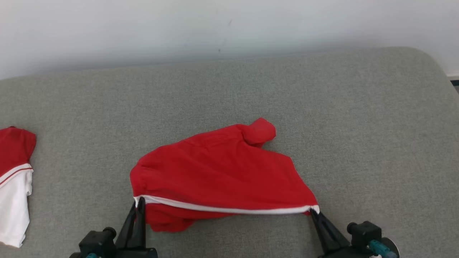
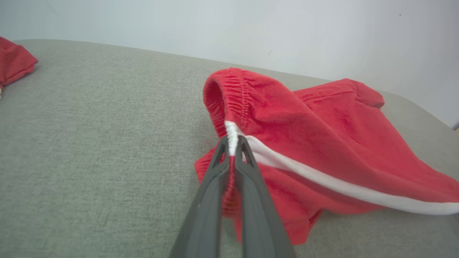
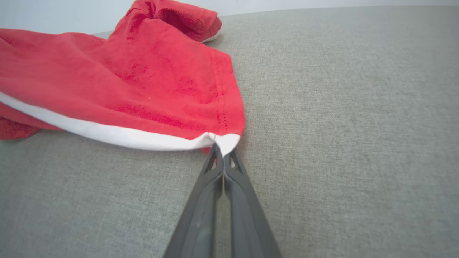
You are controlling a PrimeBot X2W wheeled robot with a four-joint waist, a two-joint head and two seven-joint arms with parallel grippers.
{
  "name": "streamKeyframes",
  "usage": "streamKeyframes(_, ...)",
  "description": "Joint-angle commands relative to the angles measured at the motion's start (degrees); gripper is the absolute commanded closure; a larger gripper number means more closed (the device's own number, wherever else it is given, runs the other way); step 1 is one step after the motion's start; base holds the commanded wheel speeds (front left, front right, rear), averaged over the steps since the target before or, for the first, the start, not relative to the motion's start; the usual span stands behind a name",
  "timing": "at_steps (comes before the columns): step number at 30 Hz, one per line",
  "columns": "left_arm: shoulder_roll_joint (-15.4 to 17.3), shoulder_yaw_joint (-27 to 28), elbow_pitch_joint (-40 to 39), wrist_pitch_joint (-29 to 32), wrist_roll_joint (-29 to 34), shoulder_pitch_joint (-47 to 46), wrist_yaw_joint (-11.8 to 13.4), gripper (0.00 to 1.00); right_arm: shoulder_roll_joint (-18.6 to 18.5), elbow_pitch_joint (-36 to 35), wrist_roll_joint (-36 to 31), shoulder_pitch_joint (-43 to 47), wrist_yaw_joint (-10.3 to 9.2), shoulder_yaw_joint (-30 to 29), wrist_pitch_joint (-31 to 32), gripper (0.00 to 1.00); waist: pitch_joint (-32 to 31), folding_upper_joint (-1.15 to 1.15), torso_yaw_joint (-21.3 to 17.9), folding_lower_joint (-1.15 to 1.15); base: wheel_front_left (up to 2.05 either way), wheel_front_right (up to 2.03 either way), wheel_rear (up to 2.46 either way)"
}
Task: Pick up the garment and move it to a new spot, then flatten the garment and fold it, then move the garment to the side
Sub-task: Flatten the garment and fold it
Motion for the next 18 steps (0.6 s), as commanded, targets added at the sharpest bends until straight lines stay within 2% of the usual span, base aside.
streamKeyframes(1,0.01,0.38,-0.82,-0.2,0.65,0.45,-0.06,1.0,0.74,-0.62,0.98,-0.36,-0.14,-0.66,-0.03,1.0,-0.24,-0.01,0.08,0.0,0.0,0.0,0.0)
streamKeyframes(9,0.08,0.78,-8.35,-0.2,3.33,-1.46,-0.35,1.0,0.71,-9.25,4.31,-4.25,-0.14,-4.69,-0.03,1.0,-4.28,-0.01,0.15,0.0,0.0,0.0,0.0)
streamKeyframes(14,4.73,-0.57,-13.28,-0.2,4.3,-7.24,-0.34,1.0,0.35,-14.44,7.56,-11.22,-0.14,-4.51,-0.03,1.0,-7.4,-0.01,-0.14,0.0,0.0,0.0,0.0)
streamKeyframes(18,11.28,-4.66,-12.63,-0.2,2.67,-15.27,-0.34,1.0,-0.71,-16.77,9.17,-18.9,-0.13,-3.28,-0.02,1.0,-9.23,-0.01,0.05,0.0,0.0,0.0,0.0)
